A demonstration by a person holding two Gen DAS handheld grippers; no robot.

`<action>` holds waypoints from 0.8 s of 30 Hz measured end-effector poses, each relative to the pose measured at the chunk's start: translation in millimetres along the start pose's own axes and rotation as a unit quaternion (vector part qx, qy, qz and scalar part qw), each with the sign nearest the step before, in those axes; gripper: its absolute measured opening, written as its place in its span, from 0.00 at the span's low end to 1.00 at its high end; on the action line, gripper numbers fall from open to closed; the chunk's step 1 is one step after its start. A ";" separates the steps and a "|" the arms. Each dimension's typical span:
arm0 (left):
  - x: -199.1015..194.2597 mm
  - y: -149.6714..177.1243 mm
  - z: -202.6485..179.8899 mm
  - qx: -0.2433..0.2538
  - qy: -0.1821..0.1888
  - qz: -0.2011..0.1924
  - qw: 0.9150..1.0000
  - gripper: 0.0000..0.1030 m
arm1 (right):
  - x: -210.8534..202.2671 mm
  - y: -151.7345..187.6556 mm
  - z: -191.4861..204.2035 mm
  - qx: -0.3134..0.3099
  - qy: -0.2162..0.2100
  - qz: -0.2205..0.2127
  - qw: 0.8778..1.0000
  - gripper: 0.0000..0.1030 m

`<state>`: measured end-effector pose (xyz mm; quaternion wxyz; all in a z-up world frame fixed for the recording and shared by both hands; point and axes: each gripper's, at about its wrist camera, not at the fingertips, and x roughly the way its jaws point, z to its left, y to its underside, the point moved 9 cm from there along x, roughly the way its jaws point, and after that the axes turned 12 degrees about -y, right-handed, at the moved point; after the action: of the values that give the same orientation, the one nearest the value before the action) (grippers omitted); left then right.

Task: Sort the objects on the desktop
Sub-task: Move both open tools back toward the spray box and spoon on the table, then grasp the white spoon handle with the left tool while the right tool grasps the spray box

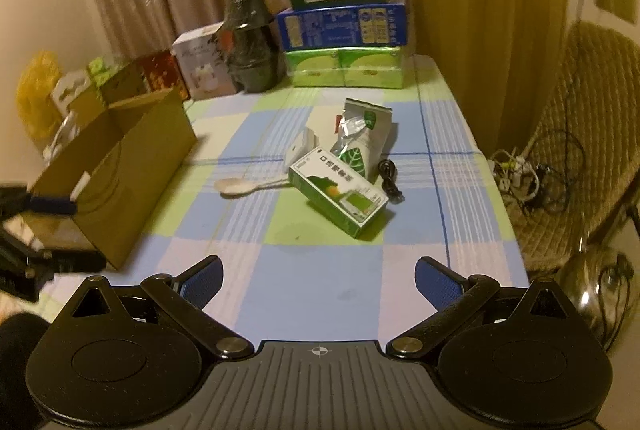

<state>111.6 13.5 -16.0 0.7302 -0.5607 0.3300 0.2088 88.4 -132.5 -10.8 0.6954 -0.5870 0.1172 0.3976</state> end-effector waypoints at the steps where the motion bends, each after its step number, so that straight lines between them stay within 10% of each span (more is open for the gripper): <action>1: 3.9 -2.7 0.1 0.008 0.001 0.000 1.000 0.99 | 3.4 -1.7 -0.7 -0.014 -0.001 0.007 1.000 0.97; 24: 134.3 -64.0 -9.9 0.216 0.038 0.032 0.975 0.90 | 146.1 -31.0 -47.5 -0.277 -0.061 0.162 0.945 0.95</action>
<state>245.7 -22.9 -70.1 0.8142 -0.3863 0.4121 0.1342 220.0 -114.8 -93.9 0.4377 -0.7042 0.0537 0.5565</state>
